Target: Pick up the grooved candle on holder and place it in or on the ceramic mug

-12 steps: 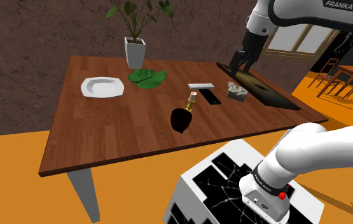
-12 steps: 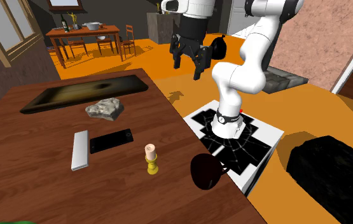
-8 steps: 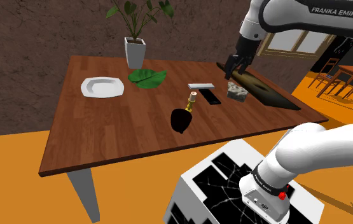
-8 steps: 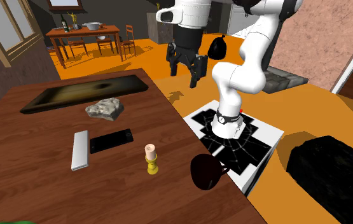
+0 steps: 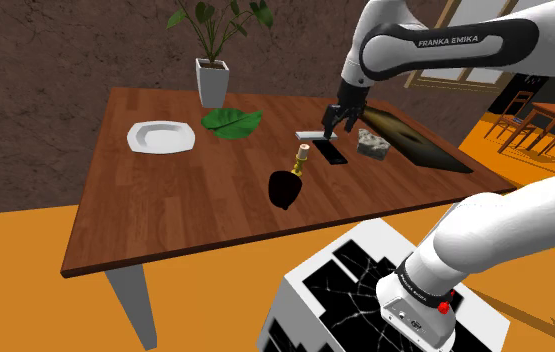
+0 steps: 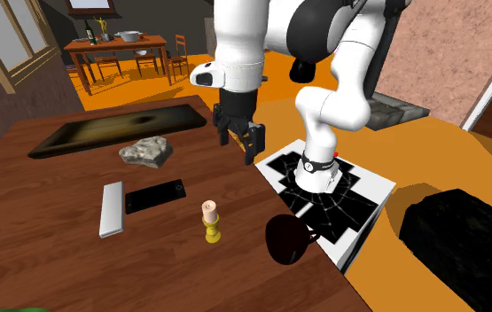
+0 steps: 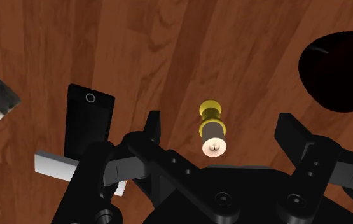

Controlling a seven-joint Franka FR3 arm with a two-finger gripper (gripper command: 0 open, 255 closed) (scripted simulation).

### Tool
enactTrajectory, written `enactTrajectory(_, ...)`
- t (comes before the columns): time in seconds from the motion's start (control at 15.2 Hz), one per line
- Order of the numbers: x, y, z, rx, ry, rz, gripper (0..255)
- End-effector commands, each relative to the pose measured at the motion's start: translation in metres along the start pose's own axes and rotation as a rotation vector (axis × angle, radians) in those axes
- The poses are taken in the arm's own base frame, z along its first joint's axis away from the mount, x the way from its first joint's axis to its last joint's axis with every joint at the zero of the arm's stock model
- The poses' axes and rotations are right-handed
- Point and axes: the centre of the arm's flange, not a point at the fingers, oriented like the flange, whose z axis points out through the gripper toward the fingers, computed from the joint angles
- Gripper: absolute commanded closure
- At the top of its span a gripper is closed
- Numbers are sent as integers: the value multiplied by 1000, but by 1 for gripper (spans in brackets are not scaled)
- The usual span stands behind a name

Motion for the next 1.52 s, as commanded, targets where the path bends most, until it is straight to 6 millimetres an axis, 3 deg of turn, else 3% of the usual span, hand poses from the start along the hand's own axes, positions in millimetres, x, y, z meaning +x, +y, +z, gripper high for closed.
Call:
enactTrajectory(0.0, 16, -1, 21, 10, -2, 1, 0)
enactTrajectory(0.53, 78, -12, 100, 47, -16, 4, 0)
enactTrajectory(1.06, 77, -14, 140, 47, -16, 4, 0)
enactTrajectory(1.45, 77, -14, 140, 47, -16, 4, 0)
